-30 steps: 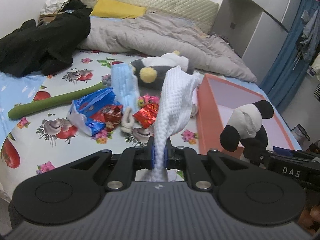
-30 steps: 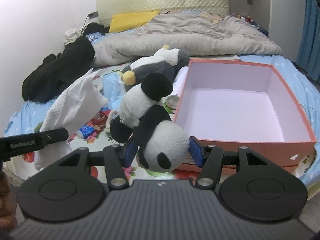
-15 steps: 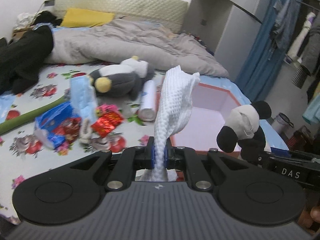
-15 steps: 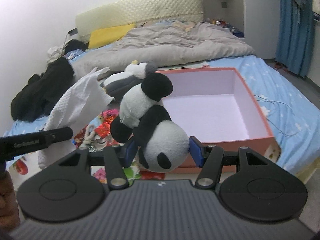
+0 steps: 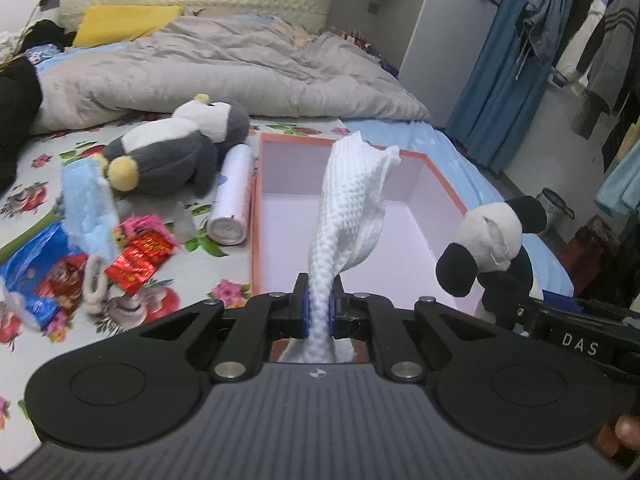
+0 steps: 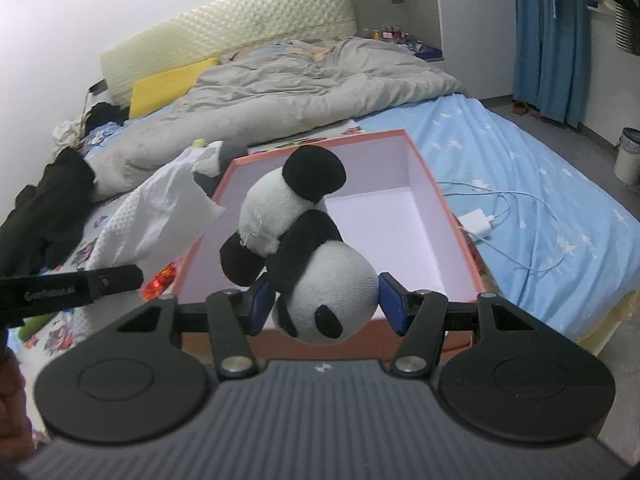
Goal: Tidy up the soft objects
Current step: 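Carry the towel with the left tool while the right tool carries the panda over the pink box, then open the left tool over the box while the right tool releases the panda inside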
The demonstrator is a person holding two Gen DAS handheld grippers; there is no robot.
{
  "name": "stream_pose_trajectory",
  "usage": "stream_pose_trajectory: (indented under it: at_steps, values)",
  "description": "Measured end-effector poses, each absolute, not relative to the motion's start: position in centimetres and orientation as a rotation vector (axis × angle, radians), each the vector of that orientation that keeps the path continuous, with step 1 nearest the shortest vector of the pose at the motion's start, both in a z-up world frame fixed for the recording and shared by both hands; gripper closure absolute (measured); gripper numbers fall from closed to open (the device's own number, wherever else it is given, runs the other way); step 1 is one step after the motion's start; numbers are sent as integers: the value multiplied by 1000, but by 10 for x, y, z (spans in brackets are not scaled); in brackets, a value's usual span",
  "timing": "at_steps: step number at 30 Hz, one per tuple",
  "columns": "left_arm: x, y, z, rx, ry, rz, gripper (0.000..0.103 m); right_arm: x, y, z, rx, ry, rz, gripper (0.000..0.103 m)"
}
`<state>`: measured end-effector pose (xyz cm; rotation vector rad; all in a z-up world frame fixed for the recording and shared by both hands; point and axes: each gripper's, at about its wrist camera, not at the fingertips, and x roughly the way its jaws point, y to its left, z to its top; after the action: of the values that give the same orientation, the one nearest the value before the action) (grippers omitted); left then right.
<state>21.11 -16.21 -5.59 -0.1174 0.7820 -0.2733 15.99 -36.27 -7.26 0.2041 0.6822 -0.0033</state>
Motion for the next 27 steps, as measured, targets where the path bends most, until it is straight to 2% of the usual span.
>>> stream_pose_trajectory:
  at_steps: [16, 24, 26, 27]
  values:
    - [322, -226, -97, -45, 905, -322, 92, 240, -407, -121, 231, 763, -47, 43]
    - [349, -233, -123, -36, 954, -319, 91, 264, -409, -147, 229, 831, -39, 43]
    - [349, -231, -124, -49, 961, -321, 88, 264, -407, -146, 222, 828, -37, 39]
    - [348, -230, -123, -60, 956, -321, 85, 265, -407, -146, 233, 831, -28, 31]
